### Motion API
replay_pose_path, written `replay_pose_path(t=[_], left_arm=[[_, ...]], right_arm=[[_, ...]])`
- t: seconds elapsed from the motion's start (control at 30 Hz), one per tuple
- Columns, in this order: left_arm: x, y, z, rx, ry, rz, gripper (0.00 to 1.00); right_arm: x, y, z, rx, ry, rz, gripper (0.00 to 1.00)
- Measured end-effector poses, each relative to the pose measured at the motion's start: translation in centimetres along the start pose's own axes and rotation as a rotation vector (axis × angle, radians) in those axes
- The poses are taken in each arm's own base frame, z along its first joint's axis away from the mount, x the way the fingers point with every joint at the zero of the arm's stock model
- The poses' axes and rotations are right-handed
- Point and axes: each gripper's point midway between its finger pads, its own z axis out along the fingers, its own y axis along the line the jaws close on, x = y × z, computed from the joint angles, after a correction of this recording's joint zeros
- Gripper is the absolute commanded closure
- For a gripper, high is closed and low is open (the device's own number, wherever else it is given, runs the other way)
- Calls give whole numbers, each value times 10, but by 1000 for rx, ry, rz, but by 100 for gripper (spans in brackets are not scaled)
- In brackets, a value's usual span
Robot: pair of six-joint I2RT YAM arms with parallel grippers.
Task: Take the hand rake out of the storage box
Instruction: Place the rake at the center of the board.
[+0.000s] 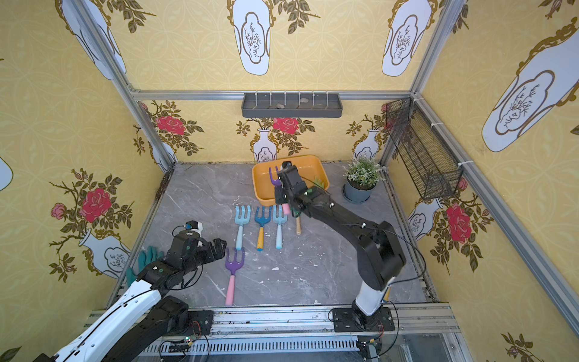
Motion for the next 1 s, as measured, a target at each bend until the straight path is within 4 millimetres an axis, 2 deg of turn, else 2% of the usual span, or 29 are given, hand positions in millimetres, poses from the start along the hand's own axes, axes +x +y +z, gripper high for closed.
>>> replay_pose_path(t=[0.1,0.2,0.3,0.4,0.57,0.7,0.9,0.93,1.0], left_arm=[[3,-4,0,27,16,-2,0],[10,-8,1,52,42,-18,0],[16,-10,0,73,54,-29,0],[22,-17,-3,104,59,-32,0],[30,-22,-9,126,57,-37,0],[36,-23,-12,126,56,-48,0],[43,-21,-8,89,81,-48,0],[44,-22,-8,86,86,-41,0],[45,-27,-9,84,88,-33,0]], right_arm=[[48,12,-26,-29,32,-17,100],[108,30,-43,-69,91,-53,100],[167,56,-52,-120,156,-144,100],[205,69,-54,-153,203,-206,100],[243,69,-48,-199,275,-269,100],[254,85,-45,-255,283,-304,100],[269,81,-33,-231,323,-318,99],[270,81,-32,-229,329,-320,93],[271,81,-31,-224,330,-314,73]])
